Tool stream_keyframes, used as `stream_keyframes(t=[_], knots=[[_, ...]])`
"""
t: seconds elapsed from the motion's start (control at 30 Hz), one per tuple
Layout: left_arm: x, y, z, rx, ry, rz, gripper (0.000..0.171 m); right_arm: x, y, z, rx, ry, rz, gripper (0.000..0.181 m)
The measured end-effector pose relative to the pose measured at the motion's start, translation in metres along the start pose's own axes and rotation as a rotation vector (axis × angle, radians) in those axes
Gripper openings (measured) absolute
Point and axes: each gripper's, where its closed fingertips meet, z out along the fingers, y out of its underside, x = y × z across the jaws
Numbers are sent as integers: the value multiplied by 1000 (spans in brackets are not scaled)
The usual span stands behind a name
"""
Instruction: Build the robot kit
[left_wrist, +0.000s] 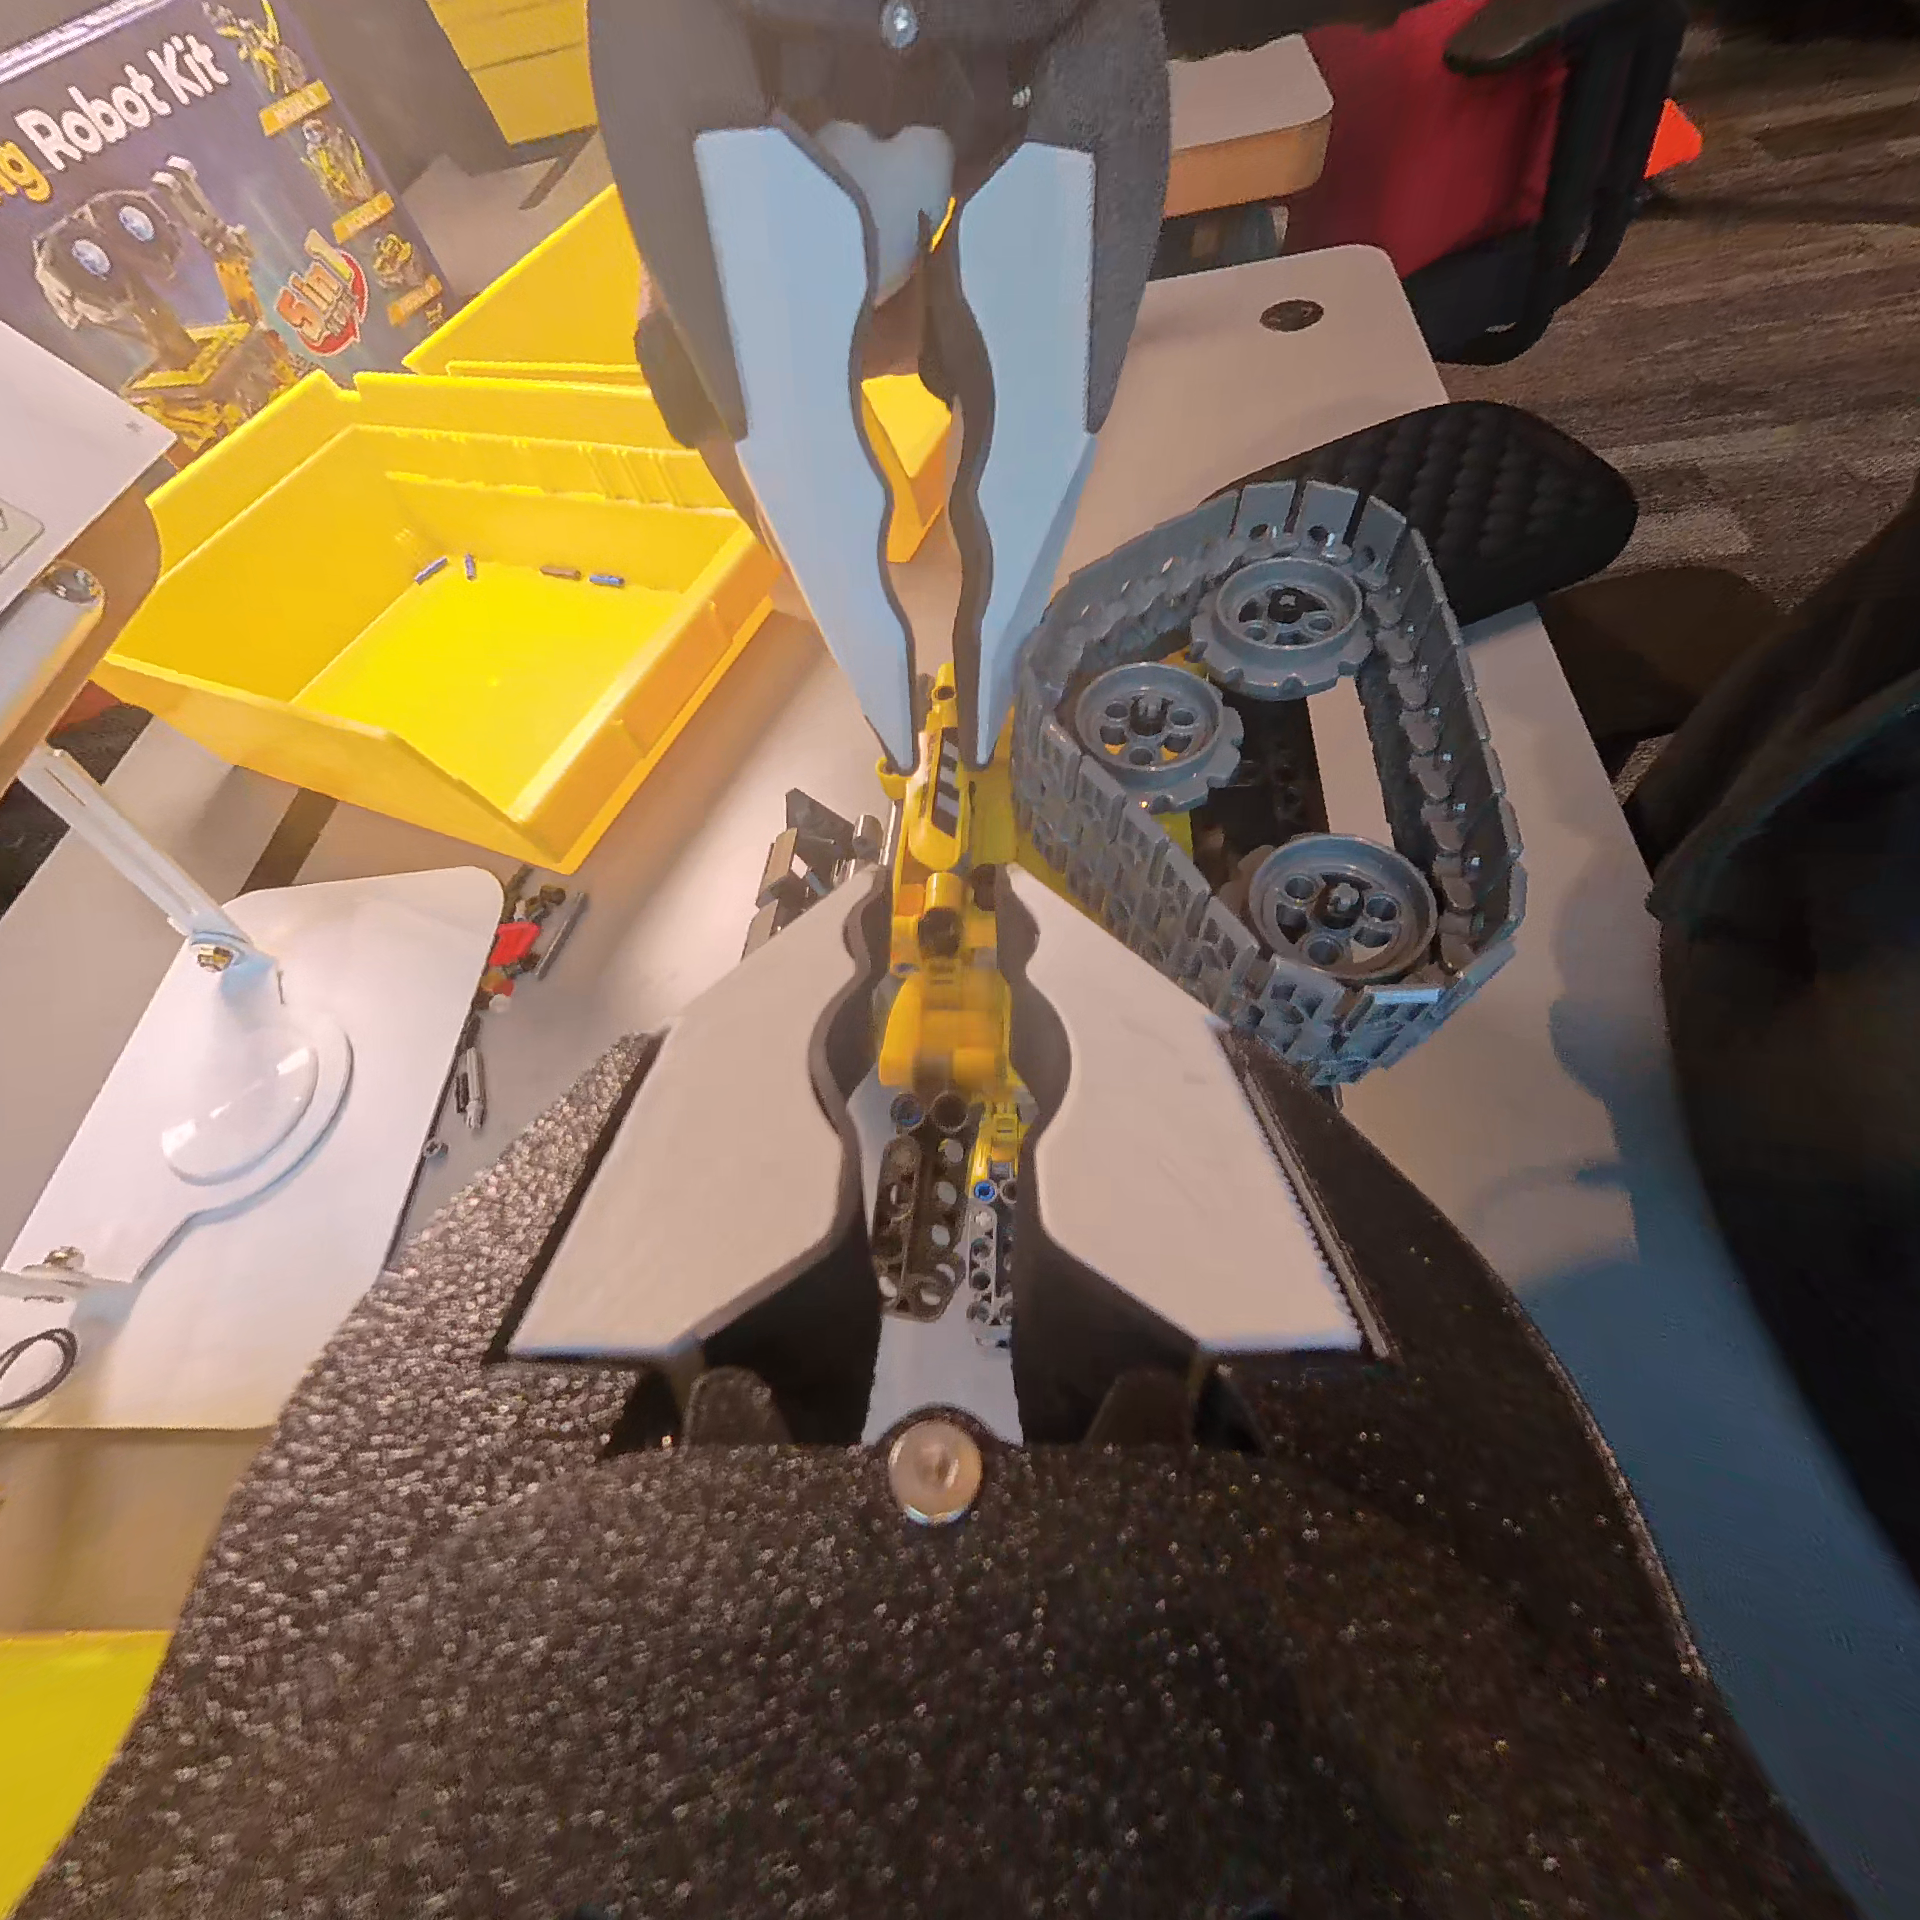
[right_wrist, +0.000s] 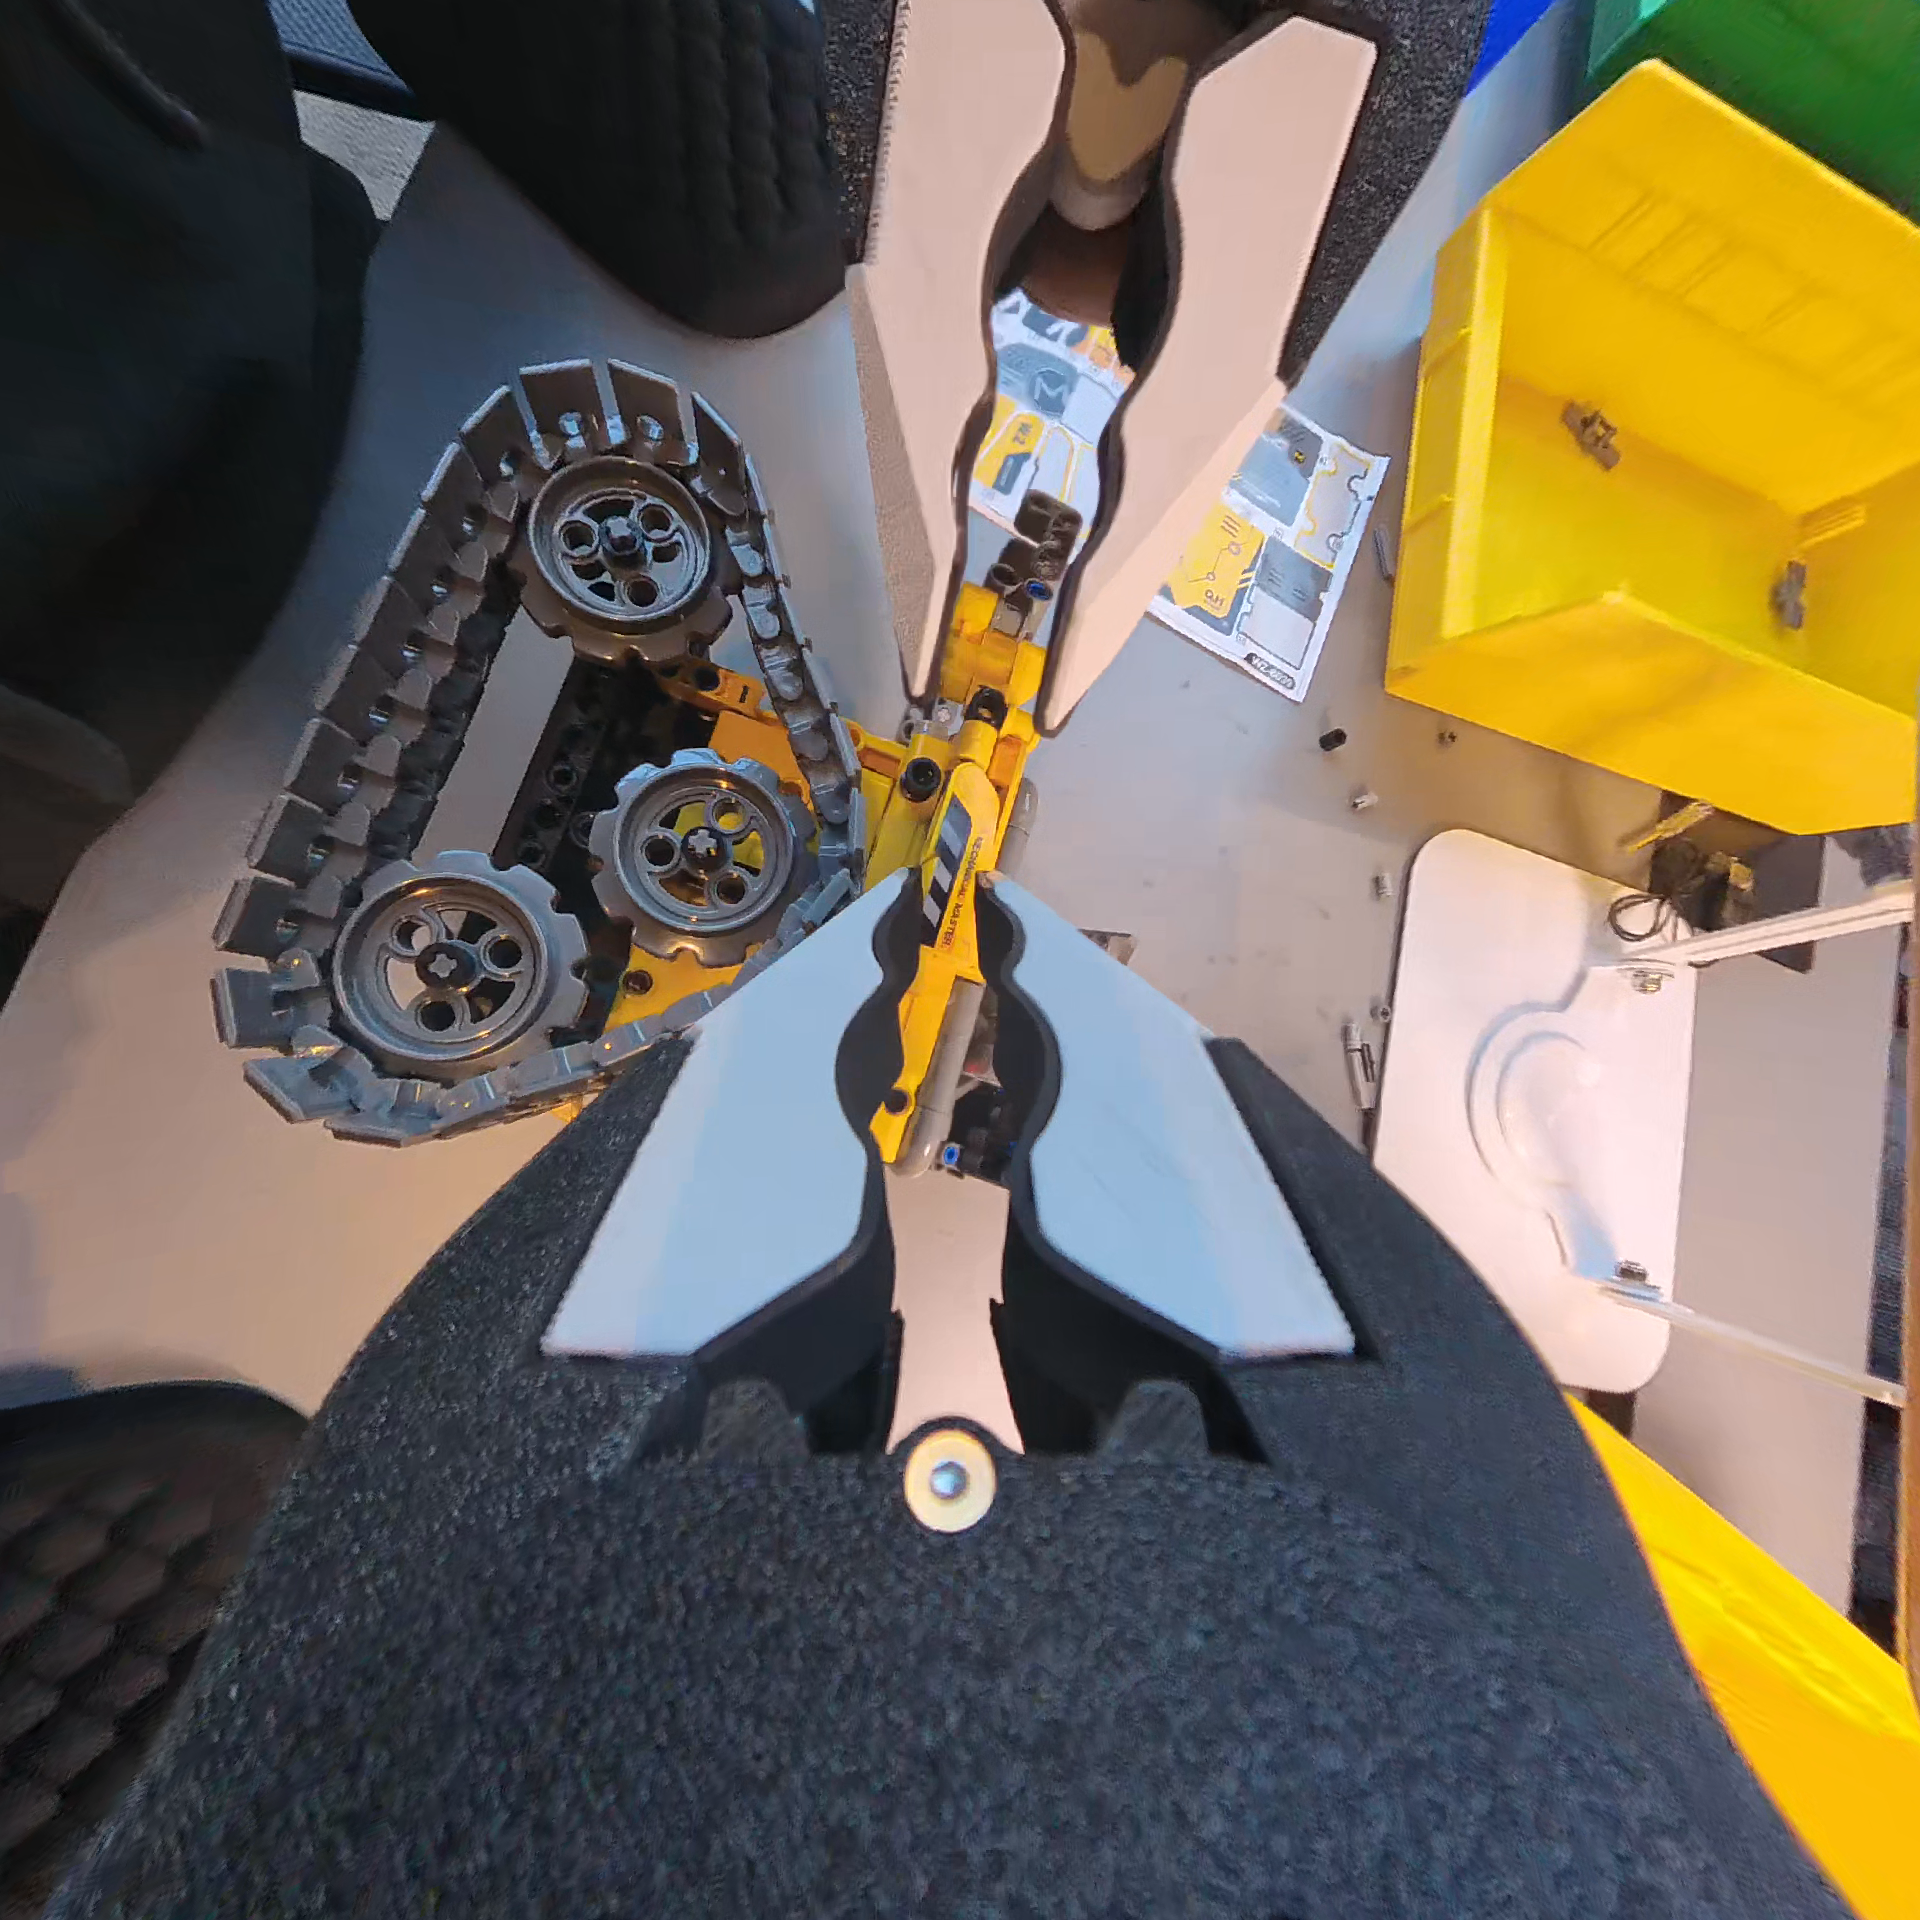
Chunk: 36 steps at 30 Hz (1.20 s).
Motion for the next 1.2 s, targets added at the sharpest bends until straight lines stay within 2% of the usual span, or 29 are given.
stream_keyframes(t=[0.37, 0.83, 1.0, 1.2], knots=[[3, 0, 19, -53, 75, 34, 19, -2, 1, 1, 27, -145, 158, 10], [2, -1, 19, -78, 82, -7, 13, -2, 9, 5, -14, -160, 152, 19], [3, 0, 19, -74, 84, -11, 14, -1, 2, -1, 27, -132, 101, 17], [3, 0, 20, -71, 86, -20, 13, -4, 10, 5, 2, -155, 127, 17]])
